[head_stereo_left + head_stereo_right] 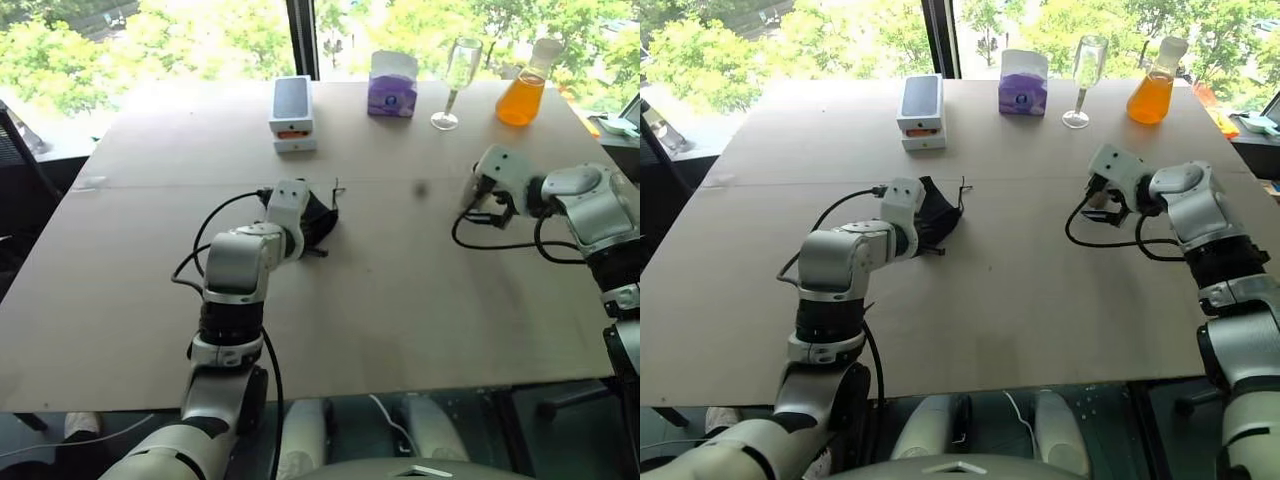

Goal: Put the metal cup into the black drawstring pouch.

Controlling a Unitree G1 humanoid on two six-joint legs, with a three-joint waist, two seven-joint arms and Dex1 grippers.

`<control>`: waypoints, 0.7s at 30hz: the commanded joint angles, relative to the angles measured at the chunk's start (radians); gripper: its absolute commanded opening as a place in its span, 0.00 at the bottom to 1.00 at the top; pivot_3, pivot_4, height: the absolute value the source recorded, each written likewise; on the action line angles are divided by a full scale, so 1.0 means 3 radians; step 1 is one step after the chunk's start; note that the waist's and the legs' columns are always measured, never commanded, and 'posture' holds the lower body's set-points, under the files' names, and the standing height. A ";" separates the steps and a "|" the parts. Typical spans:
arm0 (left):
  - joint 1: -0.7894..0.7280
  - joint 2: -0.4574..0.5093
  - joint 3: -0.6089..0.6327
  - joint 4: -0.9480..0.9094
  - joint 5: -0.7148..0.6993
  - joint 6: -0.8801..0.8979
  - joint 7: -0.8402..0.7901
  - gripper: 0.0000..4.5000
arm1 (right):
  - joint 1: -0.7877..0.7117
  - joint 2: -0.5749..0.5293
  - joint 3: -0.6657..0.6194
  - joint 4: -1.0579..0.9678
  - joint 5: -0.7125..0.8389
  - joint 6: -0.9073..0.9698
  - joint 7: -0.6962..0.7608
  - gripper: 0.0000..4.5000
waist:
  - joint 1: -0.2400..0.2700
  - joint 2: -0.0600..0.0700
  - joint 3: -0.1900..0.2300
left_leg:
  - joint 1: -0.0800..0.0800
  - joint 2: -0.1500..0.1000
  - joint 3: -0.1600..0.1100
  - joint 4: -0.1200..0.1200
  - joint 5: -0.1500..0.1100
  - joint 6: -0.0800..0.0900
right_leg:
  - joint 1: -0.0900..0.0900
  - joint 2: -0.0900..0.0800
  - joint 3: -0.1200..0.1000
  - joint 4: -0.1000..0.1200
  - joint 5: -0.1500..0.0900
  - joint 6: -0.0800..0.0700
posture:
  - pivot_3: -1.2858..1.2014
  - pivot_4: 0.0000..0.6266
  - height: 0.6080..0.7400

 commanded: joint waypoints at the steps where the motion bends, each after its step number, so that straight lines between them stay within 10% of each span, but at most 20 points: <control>1: 0.0075 0.0045 -0.0035 -0.0140 -0.0009 0.0045 0.0094 0.00 | -0.0197 0.0055 0.0006 0.0295 -0.0133 -0.0299 0.0034 0.70 | 0.0001 0.0000 0.0000 | 0.0000 0.0000 0.0000 0.0000 0.0000 0.0000 | 0.0000 0.0000 0.0000 0.0000 0.0000 0.0000 | 0.52 0.24 1.00; 8: 0.0150 0.0061 0.0027 -0.0236 -0.0070 0.0080 0.0176 0.00 | -0.0343 0.0167 0.0016 0.0635 -0.0286 -0.0603 0.0120 0.00 | -0.0005 0.0000 0.0000 | 0.0000 0.0001 0.0002 -0.0002 0.0000 -0.0002 | 0.0000 -0.0003 0.0001 -0.0001 0.0000 0.0000 | 0.52 0.24 1.00; 14: 0.0117 0.0039 0.0195 -0.0157 -0.0201 0.0097 0.0180 0.00 | -0.0165 0.0053 -0.0293 -0.0011 0.0000 -0.0215 0.0311 0.00 | -0.0001 0.0002 0.0001 | 0.0001 0.0002 0.0001 -0.0003 0.0000 -0.0002 | -0.0001 -0.0003 0.0001 0.0000 0.0000 0.0000 | 0.52 0.24 1.00; 21: -0.0281 -0.0216 0.0985 0.0235 -0.0626 0.0440 0.0064 0.00 | 0.1356 0.0700 -0.1259 -0.3027 0.1380 0.1790 -0.0218 0.00 | 0.0021 0.0001 0.0000 | -0.0007 0.0009 -0.0012 -0.0004 -0.0001 -0.0002 | -0.0001 -0.0007 -0.0010 -0.0003 0.0000 0.0000 | 0.52 0.24 1.00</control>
